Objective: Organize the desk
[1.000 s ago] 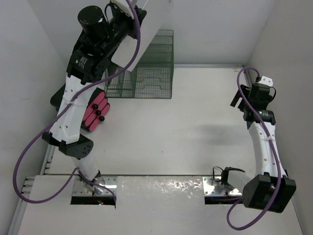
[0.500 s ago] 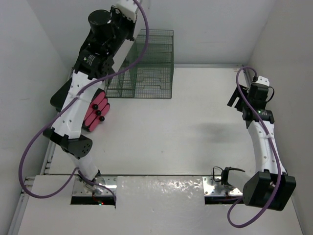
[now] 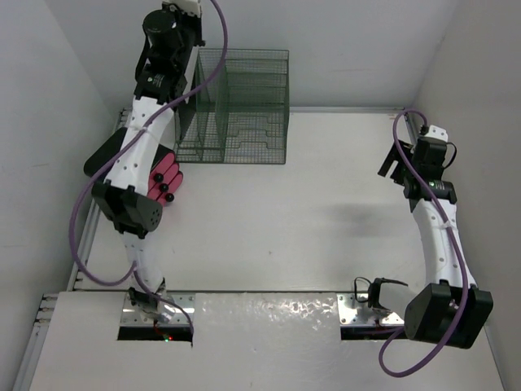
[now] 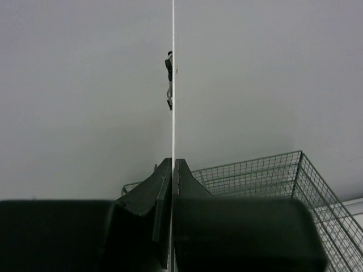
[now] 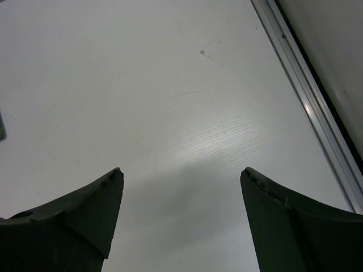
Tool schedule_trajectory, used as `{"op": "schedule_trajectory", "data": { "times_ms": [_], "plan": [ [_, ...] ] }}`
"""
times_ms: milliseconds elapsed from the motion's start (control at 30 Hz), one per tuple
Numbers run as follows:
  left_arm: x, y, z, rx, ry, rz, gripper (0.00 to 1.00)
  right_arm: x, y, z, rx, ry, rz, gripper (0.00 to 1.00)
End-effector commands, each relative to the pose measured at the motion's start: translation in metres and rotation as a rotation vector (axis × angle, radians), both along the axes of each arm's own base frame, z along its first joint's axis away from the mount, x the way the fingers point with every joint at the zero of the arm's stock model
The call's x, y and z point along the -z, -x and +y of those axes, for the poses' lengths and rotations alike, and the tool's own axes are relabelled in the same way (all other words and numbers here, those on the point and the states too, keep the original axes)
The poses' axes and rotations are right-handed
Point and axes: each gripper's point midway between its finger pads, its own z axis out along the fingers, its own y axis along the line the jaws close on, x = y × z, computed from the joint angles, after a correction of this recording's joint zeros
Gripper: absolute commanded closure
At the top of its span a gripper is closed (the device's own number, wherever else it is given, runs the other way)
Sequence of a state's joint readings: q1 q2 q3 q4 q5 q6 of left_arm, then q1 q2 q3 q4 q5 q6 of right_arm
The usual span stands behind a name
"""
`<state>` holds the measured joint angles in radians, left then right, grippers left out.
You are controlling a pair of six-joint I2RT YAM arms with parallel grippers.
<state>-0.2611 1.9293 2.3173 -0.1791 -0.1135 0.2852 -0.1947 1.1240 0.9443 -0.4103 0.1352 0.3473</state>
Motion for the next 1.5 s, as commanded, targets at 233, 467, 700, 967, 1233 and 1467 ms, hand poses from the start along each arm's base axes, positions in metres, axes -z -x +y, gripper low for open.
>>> {"op": "schedule_trajectory", "data": {
  "times_ms": [233,467,700,967,1233,1467],
  "plan": [
    [-0.009,-0.067,0.045,-0.010,0.230,-0.140,1.00,-0.030,-0.005,-0.015,0.025,0.083,-0.016,0.18],
    [0.063,-0.105,0.042,0.046,0.229,-0.010,1.00,-0.020,-0.010,-0.009,0.009,0.040,0.001,0.18],
    [0.108,-0.112,0.021,0.191,0.249,0.082,1.00,-0.016,-0.009,-0.010,0.009,0.047,0.010,0.18],
    [0.122,-0.112,0.017,0.194,0.238,0.110,1.00,-0.010,-0.008,-0.009,-0.002,0.051,0.016,0.18],
    [0.149,-0.108,0.009,0.226,0.224,0.178,0.98,-0.005,-0.010,-0.007,-0.008,0.042,0.017,0.17],
    [0.171,-0.096,-0.006,0.293,0.129,0.240,0.63,0.000,-0.011,-0.005,-0.015,0.031,0.020,0.17]
  ]
}}
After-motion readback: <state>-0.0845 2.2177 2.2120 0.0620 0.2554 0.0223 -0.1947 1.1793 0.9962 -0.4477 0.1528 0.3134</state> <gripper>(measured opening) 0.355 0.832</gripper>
